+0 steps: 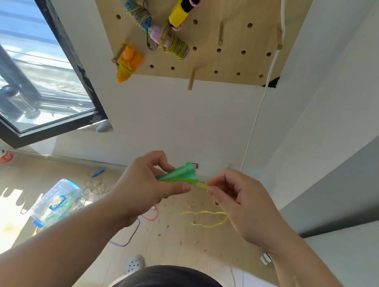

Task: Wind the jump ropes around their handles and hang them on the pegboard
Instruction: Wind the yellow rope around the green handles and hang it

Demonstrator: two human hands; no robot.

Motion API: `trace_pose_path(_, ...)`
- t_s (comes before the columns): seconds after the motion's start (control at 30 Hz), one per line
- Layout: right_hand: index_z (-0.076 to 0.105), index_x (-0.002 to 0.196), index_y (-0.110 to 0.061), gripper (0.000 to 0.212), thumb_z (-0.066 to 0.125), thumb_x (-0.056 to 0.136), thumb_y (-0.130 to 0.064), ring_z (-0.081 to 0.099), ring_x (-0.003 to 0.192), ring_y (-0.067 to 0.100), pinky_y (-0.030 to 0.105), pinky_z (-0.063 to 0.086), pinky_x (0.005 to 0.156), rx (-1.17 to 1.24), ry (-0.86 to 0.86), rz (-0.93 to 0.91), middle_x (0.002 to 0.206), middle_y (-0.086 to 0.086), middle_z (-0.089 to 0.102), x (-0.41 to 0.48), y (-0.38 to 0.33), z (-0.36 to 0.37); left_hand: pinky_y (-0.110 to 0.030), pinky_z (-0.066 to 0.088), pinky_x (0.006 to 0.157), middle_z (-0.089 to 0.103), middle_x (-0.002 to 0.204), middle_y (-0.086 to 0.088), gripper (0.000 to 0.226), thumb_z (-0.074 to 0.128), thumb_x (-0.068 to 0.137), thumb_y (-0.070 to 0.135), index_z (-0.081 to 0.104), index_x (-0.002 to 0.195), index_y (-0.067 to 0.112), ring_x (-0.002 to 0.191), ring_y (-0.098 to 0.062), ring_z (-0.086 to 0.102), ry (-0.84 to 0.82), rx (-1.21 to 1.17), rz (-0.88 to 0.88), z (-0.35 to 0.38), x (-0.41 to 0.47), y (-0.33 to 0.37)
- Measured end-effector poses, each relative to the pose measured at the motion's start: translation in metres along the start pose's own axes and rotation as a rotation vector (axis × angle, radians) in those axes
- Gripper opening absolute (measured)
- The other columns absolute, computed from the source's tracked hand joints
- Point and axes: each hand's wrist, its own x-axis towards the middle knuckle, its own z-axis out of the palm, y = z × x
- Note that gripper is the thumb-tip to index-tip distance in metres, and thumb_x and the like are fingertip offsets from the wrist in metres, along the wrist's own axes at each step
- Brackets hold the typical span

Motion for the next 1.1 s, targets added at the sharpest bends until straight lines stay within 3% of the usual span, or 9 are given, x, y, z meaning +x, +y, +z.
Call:
trace_pose_path(0.1,0.072,0.113,-0.035,0.019,0.061,0.101,-0.025,0.057,0.069,0.014,0.019,0.044,0.064,-0.047,-0.021,-0.018,0.075,-0.006,0.061,0.0,0.0,0.0,-0.025,0.027,0.044,0.065,0.077,-0.028,0.052,0.096,0.054,0.017,0.047,0.074,0.02,0.052,-0.019,0.036,-0.025,-0.193,-0.042,0.002,-0.003,0.004)
trace_pose_path(0.23,0.071,0.097,-0.036,0.018,0.055,0.103,-0.03,0.052,0.066,0.018,0.032,0.042,0.063,-0.06,-0.119,-0.007,0.074,0.001,0.059,0.0,-0.001,-0.002,-0.024,0.027,0.04,0.058,0.072,-0.017,0.055,0.09,0.046,0.025,0.046,0.078,0.016,0.049,-0.015,0.036,-0.051,-0.344,-0.059,0.004,-0.006,0.011)
trace_pose_path(0.37,0.066,0.092,-0.029,0.018,0.054,0.104,-0.031,0.051,0.065,0.008,0.034,0.046,0.067,-0.045,-0.205,-0.008,0.07,-0.008,0.058,0.002,0.001,-0.001,-0.024,0.025,0.041,0.055,0.065,-0.013,0.054,0.094,0.058,0.009,0.046,0.081,0.016,0.051,-0.018,0.036,-0.164,-0.38,-0.048,0.01,-0.008,0.014)
trace_pose_path(0.57,0.069,0.096,-0.034,0.02,0.052,0.104,-0.04,0.056,0.07,0.006,0.037,0.05,0.072,-0.112,-0.476,-0.017,0.079,0.0,0.064,0.009,0.005,-0.014,-0.022,0.027,0.043,0.064,0.069,-0.014,0.039,0.084,0.067,0.004,0.05,0.08,0.017,0.05,-0.016,0.036,-0.448,-0.211,-0.045,-0.001,-0.014,0.012)
trace_pose_path(0.7,0.065,0.087,-0.029,0.02,0.056,0.104,-0.028,0.05,0.068,0.003,0.02,0.042,0.068,-0.187,-0.613,0.009,0.072,-0.012,0.056,0.018,-0.002,-0.023,-0.023,0.033,0.045,0.061,0.072,-0.014,0.042,0.093,0.063,0.008,0.054,0.077,0.015,0.052,-0.018,0.043,-0.579,0.1,-0.038,-0.004,-0.018,0.009)
trace_pose_path(0.8,0.072,0.098,-0.025,0.015,0.058,0.102,-0.028,0.054,0.073,0.004,0.022,0.043,0.069,-0.362,-0.617,-0.01,0.078,-0.012,0.062,0.028,-0.009,-0.026,-0.022,0.041,0.052,0.063,0.066,0.003,0.045,0.095,0.065,0.013,0.053,0.08,0.007,0.055,-0.012,0.051,-0.523,0.392,0.008,-0.001,-0.016,0.008)
trace_pose_path(0.9,0.073,0.103,-0.026,0.019,0.054,0.103,-0.03,0.056,0.076,0.005,0.027,0.045,0.073,-0.481,-0.514,-0.001,0.08,-0.013,0.062,0.031,-0.016,-0.017,-0.012,0.036,0.049,0.056,0.058,0.017,0.045,0.096,0.062,0.025,0.054,0.075,0.015,0.05,-0.001,0.045,-0.388,0.59,0.079,0.002,-0.012,0.006)
trace_pose_path(1.0,0.073,0.098,-0.022,0.023,0.051,0.103,-0.028,0.054,0.072,0.007,0.032,0.047,0.072,-0.538,-0.347,-0.006,0.077,-0.011,0.06,0.027,-0.025,-0.005,-0.014,0.034,0.042,0.056,0.057,0.008,0.047,0.097,0.06,0.028,0.051,0.068,0.022,0.045,-0.004,0.041,-0.222,0.565,0.08,0.005,-0.008,0.001)
trace_pose_path(1.1,0.067,0.083,-0.017,0.027,0.049,0.103,-0.024,0.049,0.061,0.012,0.038,0.046,0.066,-0.492,-0.19,-0.013,0.066,-0.005,0.055,0.021,-0.032,0.005,-0.024,0.038,0.05,0.069,0.069,-0.008,0.051,0.097,0.055,0.03,0.049,0.068,0.02,0.051,-0.015,0.049,-0.092,0.457,0.051,0.007,-0.002,-0.003)
